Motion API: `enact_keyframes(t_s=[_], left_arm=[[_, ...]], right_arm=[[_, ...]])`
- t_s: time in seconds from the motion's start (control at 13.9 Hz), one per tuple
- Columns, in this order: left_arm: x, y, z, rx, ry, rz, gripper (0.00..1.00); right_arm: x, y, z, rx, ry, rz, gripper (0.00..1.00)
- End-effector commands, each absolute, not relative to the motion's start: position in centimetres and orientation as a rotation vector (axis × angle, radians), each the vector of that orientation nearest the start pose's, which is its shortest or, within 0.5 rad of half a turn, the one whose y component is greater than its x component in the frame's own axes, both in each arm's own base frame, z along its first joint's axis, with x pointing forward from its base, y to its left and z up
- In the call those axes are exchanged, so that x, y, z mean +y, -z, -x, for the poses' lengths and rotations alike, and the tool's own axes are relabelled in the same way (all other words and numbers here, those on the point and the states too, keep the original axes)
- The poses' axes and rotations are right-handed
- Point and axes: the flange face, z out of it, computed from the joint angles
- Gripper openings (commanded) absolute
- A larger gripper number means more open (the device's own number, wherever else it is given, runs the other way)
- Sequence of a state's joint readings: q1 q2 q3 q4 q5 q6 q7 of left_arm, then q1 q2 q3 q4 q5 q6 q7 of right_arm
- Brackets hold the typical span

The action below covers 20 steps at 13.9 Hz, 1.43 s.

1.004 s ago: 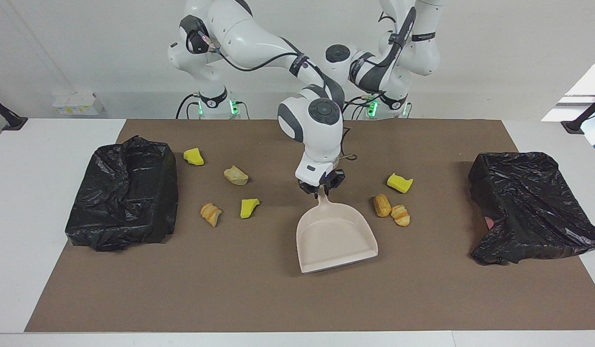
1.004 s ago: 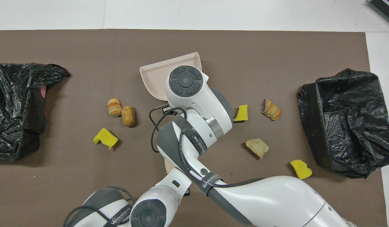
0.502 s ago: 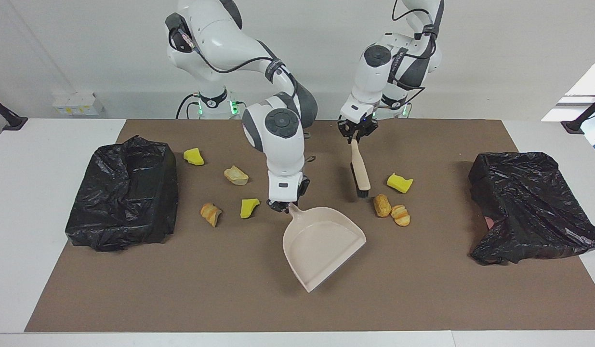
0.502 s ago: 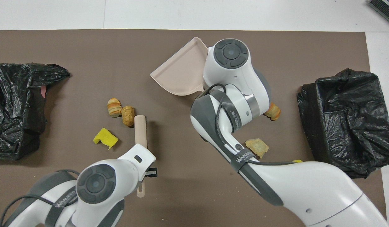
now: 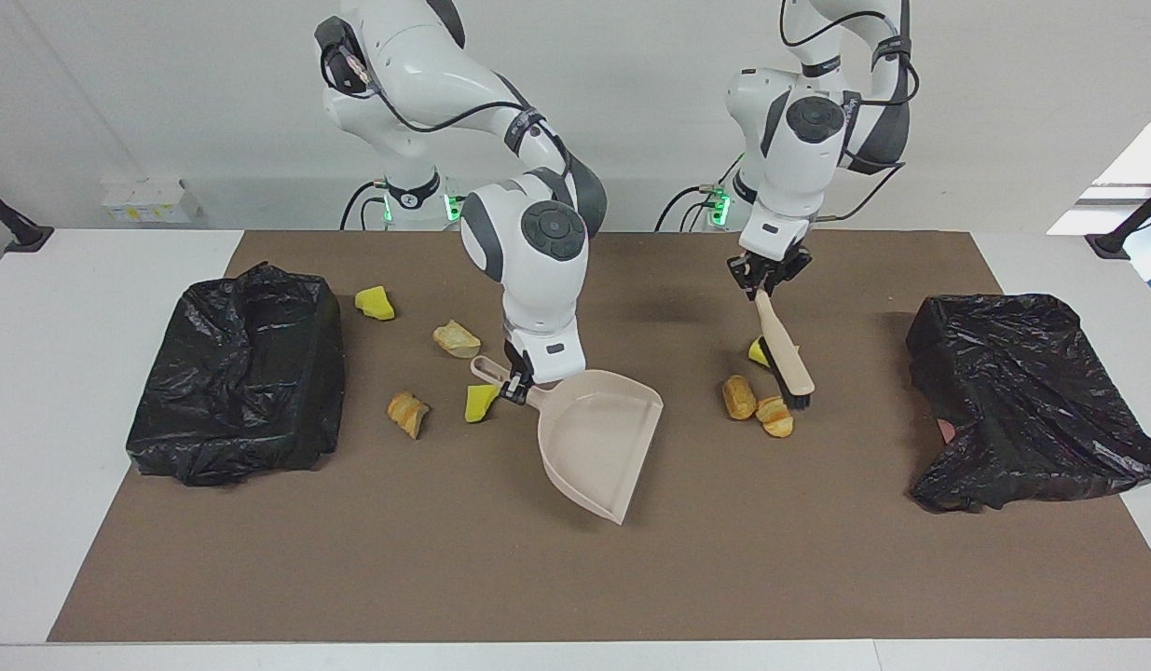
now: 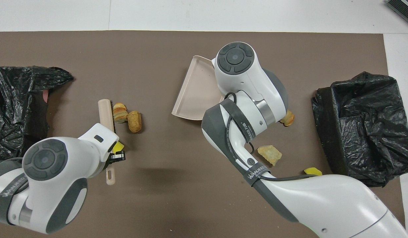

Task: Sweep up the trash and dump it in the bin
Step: 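Sweep the chunks into the dustpan with the brush in the left gripper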

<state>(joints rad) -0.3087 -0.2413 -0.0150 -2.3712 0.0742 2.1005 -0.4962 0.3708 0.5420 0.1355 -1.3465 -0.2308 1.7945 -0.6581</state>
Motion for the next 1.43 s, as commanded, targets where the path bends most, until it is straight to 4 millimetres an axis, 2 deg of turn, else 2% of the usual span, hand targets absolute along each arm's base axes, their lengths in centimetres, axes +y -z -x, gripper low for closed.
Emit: enact_keyframes(t_s=[0.0, 0.07, 0.14, 0.29, 0.43, 0.57, 0.65, 0.86, 1.0, 1.08, 1.15, 1.22, 1.36], left_arm=[[-10.0, -41.3, -45.1, -0.187, -0.026, 3.043, 0.0], [-8.6, -40.4, -45.2, -0.134, -0.058, 3.043, 0.0], [-8.2, -39.3, -45.3, -0.114, -0.081, 3.043, 0.0], [-8.3, -37.3, -46.7, -0.104, -0.081, 3.048, 0.0], [-8.5, -36.2, -47.8, 0.023, -0.104, 3.072, 0.0], [-9.9, -35.6, -49.2, 0.021, -0.126, 3.121, 0.0], [-10.6, -35.3, -49.7, 0.018, -0.134, 3.135, 0.0], [-16.3, -36.1, -49.4, -0.083, -0.08, 3.24, 0.0], [-19.8, -36.2, -48.4, -0.151, -0.071, 3.247, 0.0], [-21.3, -36.1, -47.8, -0.173, -0.078, 3.253, 0.0], [-24.1, -34.7, -46.9, -0.176, -0.1, 3.262, 0.0], [-26.4, -34.2, -46.2, -0.206, -0.077, 3.277, 0.0], [-28.6, -34.3, -45.7, -0.231, -0.052, 3.294, 0.0]], right_arm=[[31.1, -40.2, -62.4, -2.012, -0.197, 2.618, 0.0], [33.3, -39.8, -61.3, -2.078, -0.21, 2.572, 0.0], [33.9, -39.4, -61.0, -2.106, -0.218, 2.56, 0.0], [34.2, -38.8, -60.7, -2.183, -0.249, 2.511, 0.0], [34.4, -38.3, -60.1, -2.254, -0.282, 2.442, 0.0], [34.4, -37.9, -59.7, -2.38, -0.294, 2.303, 0.0], [34.4, -37.9, -59.7, -2.388, -0.29, 2.295, 0.0], [34.5, -37.4, -59.0, -2.38, -0.301, 2.283, 0.0], [34.4, -36.9, -58.4, -2.348, -0.307, 2.309, 0.0], [34.4, -36.8, -58.1, -2.329, -0.29, 2.337, 0.0], [34.3, -36.5, -57.8, -2.317, -0.285, 2.351, 0.0], [34.2, -36.4, -57.7, -2.308, -0.284, 2.361, 0.0], [34.2, -36.5, -57.7, -2.298, -0.282, 2.37, 0.0]])
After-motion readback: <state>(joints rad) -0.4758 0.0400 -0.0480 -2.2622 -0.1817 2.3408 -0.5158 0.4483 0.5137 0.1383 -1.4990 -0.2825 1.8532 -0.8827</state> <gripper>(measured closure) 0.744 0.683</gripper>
